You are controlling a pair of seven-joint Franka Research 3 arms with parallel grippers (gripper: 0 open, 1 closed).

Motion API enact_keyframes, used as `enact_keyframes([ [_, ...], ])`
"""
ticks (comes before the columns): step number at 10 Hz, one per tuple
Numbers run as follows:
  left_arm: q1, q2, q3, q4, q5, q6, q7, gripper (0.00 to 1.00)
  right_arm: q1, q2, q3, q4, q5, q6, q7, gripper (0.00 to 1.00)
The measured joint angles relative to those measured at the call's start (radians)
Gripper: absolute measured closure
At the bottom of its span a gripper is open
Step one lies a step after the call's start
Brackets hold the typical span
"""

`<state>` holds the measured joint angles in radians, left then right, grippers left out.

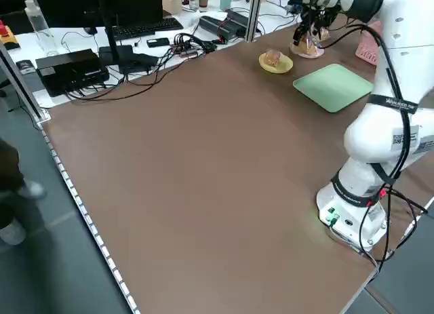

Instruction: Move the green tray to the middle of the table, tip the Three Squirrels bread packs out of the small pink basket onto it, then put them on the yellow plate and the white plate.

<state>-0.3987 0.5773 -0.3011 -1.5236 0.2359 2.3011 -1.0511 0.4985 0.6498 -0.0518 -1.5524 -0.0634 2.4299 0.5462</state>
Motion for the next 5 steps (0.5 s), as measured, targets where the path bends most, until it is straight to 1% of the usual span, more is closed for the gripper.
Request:
enact_keyframes([
  [2, -0.010, 0.075, 0.020, 0.109, 0.000, 0.000, -0.050, 0.52, -0.023, 0.016, 0.000, 0.013, 0.000, 0.000, -0.053, 0.51],
  [3, -0.017, 0.097, 0.044, 0.154, 0.000, 0.000, -0.055, 0.52, -0.034, 0.016, 0.000, 0.014, 0.000, -0.002, -0.074, 0.51],
  [4, -0.022, 0.116, 0.072, 0.189, 0.000, 0.001, -0.055, 0.52, -0.041, 0.019, 0.000, 0.014, 0.000, -0.004, -0.088, 0.53],
  [5, -0.035, 0.140, 0.101, 0.219, 0.000, 0.020, -0.062, 0.52, -0.042, 0.024, 0.000, 0.018, 0.000, -0.004, -0.091, 0.54],
])
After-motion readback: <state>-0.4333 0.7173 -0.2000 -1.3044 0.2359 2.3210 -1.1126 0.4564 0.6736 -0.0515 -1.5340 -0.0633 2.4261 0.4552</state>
